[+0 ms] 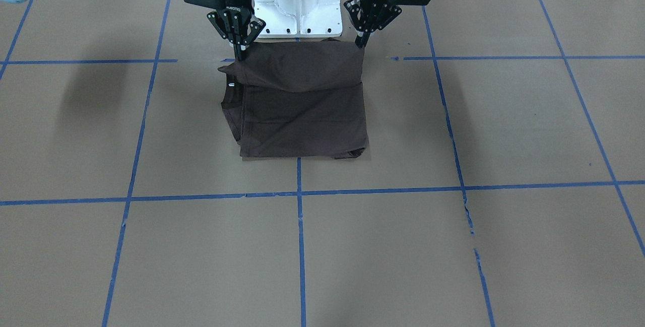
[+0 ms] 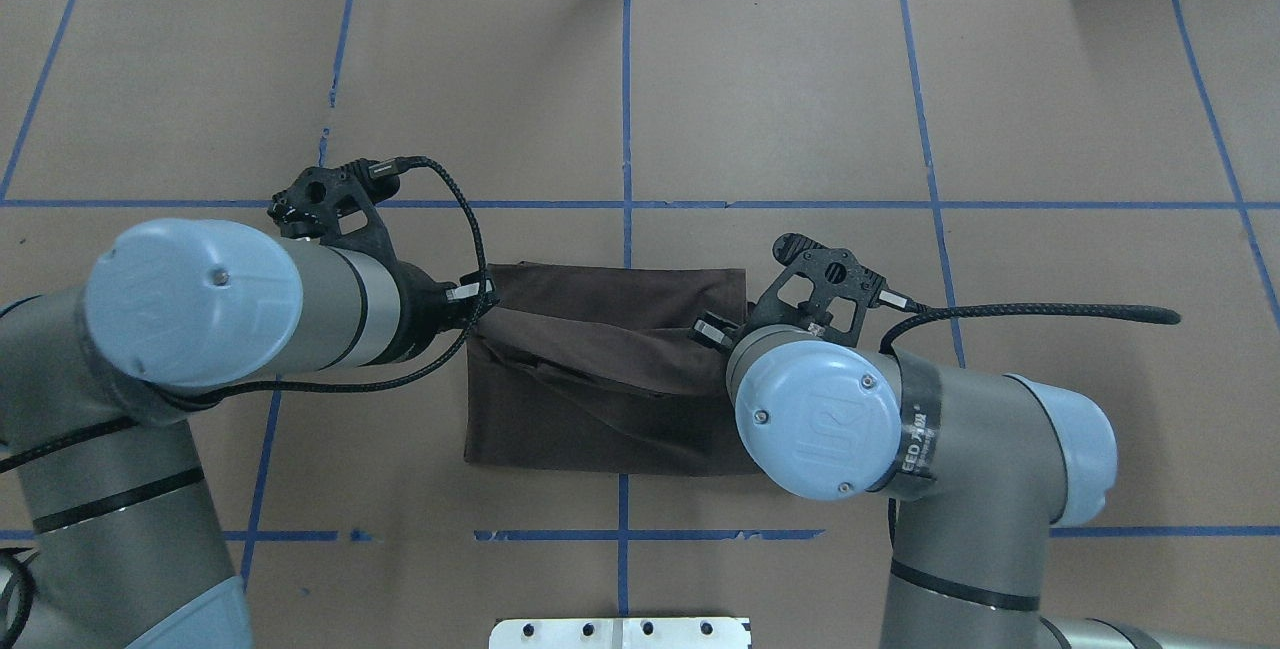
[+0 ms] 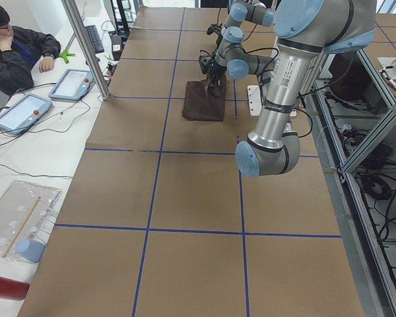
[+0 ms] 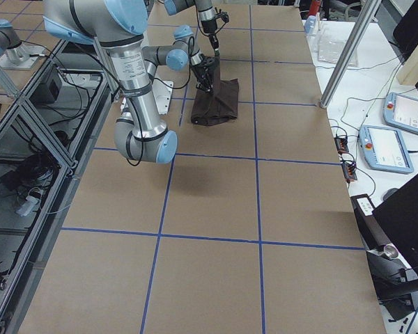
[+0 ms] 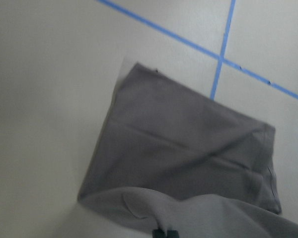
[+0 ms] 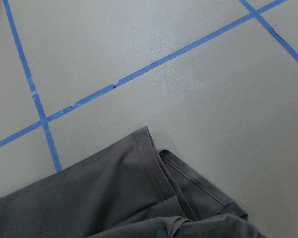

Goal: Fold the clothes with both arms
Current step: 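Lift the near edge with both grippers and fold it away from the robot, then lay the folded edge down near the far edge with both grippers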

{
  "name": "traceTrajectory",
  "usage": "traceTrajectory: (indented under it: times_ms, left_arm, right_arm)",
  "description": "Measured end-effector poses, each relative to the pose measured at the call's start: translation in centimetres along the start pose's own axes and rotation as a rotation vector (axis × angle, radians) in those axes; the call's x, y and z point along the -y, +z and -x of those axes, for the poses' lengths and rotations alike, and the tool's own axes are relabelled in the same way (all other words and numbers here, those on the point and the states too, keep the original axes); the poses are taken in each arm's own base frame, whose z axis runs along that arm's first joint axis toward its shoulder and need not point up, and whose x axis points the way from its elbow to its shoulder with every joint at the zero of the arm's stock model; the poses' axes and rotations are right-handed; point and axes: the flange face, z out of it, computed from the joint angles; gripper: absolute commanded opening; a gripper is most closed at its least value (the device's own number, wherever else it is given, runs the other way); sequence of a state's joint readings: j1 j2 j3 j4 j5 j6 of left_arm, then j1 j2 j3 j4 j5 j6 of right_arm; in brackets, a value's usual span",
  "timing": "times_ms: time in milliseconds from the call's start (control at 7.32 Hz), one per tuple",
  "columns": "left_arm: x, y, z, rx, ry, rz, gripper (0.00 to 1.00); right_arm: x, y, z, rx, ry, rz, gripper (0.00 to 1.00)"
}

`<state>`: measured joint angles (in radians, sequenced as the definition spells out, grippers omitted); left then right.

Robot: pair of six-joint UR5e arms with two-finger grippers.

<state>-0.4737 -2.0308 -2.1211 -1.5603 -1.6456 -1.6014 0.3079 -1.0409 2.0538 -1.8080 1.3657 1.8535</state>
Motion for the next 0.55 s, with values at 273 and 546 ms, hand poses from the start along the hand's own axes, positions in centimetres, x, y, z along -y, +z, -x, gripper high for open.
traceTrajectory:
  times_ms: [273, 546]
  left_arm:
    - [2.1, 5.6, 0.2, 0.015, -0.002, -0.024, 0.0]
    - [2.9, 10.2, 1.1, 0.033, -0.004, -0.032, 0.0]
  right_arm:
    - [0.7, 4.9, 1.4, -0.011, -0.004, -0.026, 0.0]
    - [0.7, 8.3, 1.9, -0.032, -0.009, -0.041, 0.0]
